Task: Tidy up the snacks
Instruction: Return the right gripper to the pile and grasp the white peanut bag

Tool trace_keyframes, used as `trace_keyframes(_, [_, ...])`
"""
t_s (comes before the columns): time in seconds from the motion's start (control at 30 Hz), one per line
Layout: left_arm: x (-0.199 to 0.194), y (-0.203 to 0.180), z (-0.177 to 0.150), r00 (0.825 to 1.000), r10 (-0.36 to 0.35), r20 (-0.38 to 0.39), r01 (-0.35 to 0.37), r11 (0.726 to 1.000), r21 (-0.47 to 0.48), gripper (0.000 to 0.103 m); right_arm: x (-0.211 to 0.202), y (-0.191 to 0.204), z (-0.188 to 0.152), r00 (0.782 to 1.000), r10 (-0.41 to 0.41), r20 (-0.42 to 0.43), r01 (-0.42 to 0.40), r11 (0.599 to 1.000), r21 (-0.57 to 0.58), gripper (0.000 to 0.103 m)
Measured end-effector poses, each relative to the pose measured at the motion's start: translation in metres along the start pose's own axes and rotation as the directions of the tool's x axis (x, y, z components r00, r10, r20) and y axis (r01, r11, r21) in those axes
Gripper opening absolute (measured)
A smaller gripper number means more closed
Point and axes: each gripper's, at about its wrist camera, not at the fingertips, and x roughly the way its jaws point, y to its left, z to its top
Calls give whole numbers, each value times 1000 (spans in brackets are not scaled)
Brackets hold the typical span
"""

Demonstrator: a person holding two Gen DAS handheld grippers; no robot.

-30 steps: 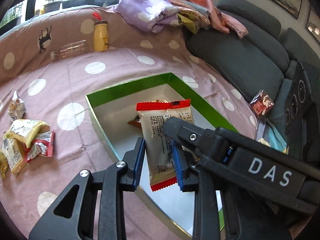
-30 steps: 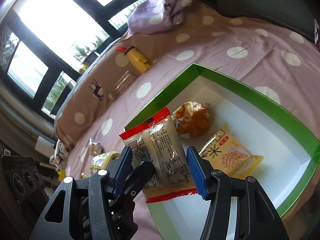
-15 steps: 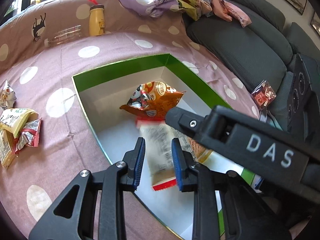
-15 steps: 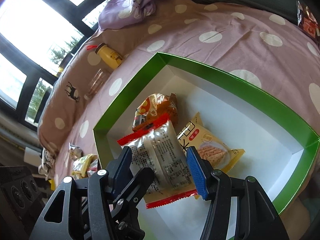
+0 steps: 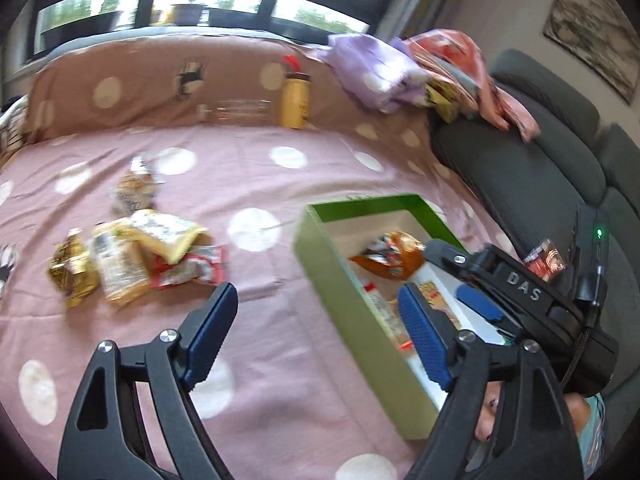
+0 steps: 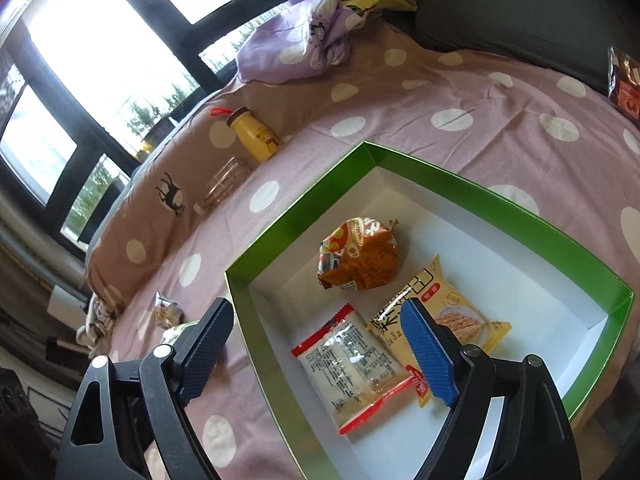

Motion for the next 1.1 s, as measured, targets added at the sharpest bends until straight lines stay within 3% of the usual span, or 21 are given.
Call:
trace_keyframes(0.17, [-30,46,-8,992,123,38,-119,989,-92,85,2,21,-6,1000,8,6,-7,997,-72,90])
trace_keyframes(0.27, [-46,77,-22,986,158,50,-148,974,-170,88,4,35,-12,1000,14,1,-14,993,-121,91])
trace_keyframes(0.43, [-59,128,-39,967,251,45,-228,930,-286,89,11,60,-25,999,34,-31,-39,979,-198,91])
trace_keyframes(0.7, [-70,182,-47,965,262,13,-228,862,-452,89,31,103,-47,982,113,-150,-151,949,-276,91])
trace_keyframes(0.87, [-73,203,-50,958,286,-18,-255,823,-507,89,64,150,-45,960,104,-260,-185,933,-308,91])
trace_keyframes(0.97, [-76,213,-52,961,277,-26,-246,803,-543,89,95,193,-42,944,68,-322,-200,895,-399,91])
trace_keyframes(1.1, [-79,223,-53,960,278,-30,-245,783,-571,89,146,250,-44,943,-54,-327,-150,810,-567,91])
